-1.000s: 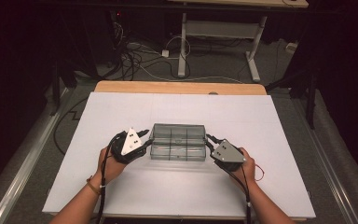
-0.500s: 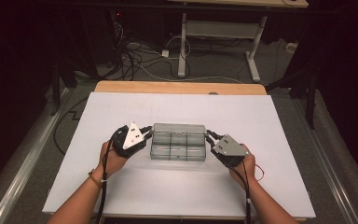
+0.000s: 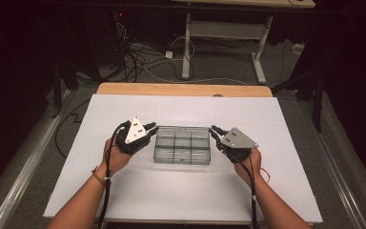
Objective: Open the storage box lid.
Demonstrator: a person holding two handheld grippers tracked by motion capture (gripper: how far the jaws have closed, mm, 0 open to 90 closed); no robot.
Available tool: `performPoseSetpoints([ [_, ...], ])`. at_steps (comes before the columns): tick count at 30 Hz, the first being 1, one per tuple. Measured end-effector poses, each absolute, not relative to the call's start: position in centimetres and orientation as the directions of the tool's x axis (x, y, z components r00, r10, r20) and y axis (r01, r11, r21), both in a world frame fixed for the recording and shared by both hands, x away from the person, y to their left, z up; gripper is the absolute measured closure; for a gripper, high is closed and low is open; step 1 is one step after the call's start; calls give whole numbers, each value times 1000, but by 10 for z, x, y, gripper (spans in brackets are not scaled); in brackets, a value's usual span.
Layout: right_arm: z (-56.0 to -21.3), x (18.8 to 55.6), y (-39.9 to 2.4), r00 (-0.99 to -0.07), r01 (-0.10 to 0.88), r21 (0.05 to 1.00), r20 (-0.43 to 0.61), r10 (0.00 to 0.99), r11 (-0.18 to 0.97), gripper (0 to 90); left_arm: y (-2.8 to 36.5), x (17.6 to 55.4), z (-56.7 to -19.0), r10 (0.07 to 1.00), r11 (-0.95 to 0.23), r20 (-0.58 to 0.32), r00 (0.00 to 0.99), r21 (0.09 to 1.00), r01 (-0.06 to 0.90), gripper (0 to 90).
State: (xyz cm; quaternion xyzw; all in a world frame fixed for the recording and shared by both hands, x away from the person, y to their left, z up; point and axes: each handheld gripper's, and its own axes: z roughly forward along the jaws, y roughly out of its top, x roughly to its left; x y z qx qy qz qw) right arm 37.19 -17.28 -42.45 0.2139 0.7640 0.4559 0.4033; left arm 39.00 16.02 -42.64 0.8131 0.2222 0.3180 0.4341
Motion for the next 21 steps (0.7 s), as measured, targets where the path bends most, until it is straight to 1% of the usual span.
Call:
performPoseSetpoints([
  [11,-419,379,-173,-580,-30,891,-385,718,453,822,158,397,-424,656,-505,315,686,858,89,763],
  [21,-422,390,-177,-591,9,933,-285,754,359,822,159,404,-424,678,-456,270,683,884,103,762],
])
